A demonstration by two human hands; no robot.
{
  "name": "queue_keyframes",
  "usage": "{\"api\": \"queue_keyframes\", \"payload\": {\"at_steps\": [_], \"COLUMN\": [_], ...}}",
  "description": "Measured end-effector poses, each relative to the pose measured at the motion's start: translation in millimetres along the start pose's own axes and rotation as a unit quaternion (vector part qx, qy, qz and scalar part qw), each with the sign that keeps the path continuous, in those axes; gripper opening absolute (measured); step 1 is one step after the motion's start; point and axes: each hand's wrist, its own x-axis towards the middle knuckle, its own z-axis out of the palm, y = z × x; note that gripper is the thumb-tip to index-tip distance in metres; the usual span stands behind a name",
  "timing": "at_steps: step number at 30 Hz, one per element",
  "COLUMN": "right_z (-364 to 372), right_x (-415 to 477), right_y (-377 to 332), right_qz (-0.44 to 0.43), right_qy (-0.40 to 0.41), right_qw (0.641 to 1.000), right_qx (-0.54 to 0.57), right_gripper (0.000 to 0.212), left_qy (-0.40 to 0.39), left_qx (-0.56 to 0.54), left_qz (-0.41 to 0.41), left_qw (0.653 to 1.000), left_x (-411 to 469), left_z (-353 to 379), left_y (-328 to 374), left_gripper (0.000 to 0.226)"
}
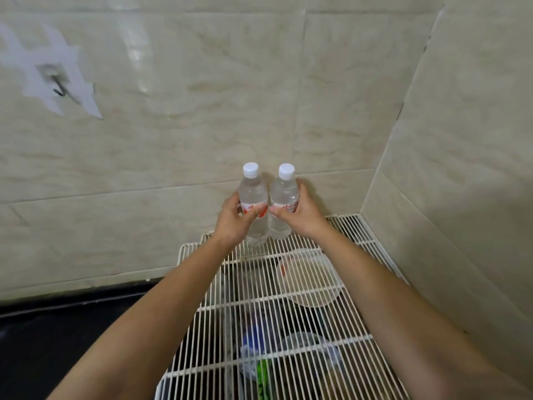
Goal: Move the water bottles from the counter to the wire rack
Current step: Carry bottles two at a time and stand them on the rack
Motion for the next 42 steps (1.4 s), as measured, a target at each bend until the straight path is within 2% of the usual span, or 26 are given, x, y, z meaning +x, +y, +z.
{"api": "queue_keyframes", "payload": {"at_steps": [2,5,8,12,22,26,29,32,36,38,42], "right_z": [-2.4,-2.9,-2.1,-1.7,-10.1,-14.9,-29.1,-46.0,-34.7,-10.7,69.0], "right_x": [-3.0,-7.0,-8.8,-9.1,-6.6,-16.1,-24.6,-37.9,-73.4,-91.6,-127.1], "right_y": [2.9,9.7,6.2,4.0,12.2,6.8,-23.1,-64.7,-93.9,-91.8,-72.6], "right_qz": [0.015,0.03,0.018,0.022,0.051,0.021,-0.02,-0.109,-0.234,-0.275,-0.284], "right_qy": [-0.02,-0.044,-0.036,-0.042,-0.074,-0.034,0.019,0.1,0.162,0.138,-0.007], "right_qw": [1.0,0.998,0.996,0.995,0.992,0.989,0.982,0.965,0.932,0.927,0.936], "right_qx": [-0.007,-0.038,-0.078,-0.093,-0.093,-0.143,-0.186,-0.215,-0.226,-0.214,-0.205], "right_gripper": [0.085,0.084,0.072,0.067,0.071,0.089,0.082,0.073,0.068,0.065,0.065], "left_qy": [0.003,-0.004,-0.015,-0.009,0.031,0.029,0.059,0.109,0.226,0.25,0.266], "left_qx": [0.001,-0.01,-0.016,-0.025,0.005,0.114,0.249,0.347,0.473,0.522,0.565], "left_qz": [-0.015,-0.039,-0.039,-0.031,-0.017,-0.014,0.014,0.066,0.137,0.129,0.016], "left_qw": [1.0,0.999,0.999,0.999,0.999,0.993,0.967,0.929,0.84,0.805,0.781], "left_x": [-0.1,-3.2,-6.4,-7.7,-9.4,-16.4,-23.7,-41.0,-102.8,-147.0,-241.2], "left_z": [0.2,-1.7,-2.3,-0.9,7.7,-1.2,-23.3,-55.8,-98.7,-116.1,-151.9], "left_y": [-1.5,0.2,2.9,-1.3,-4.8,11.4,42.7,83.8,115.0,113.1,83.0], "left_gripper": [0.056,0.067,0.062,0.06,0.065,0.077,0.076,0.067,0.058,0.056,0.061]}}
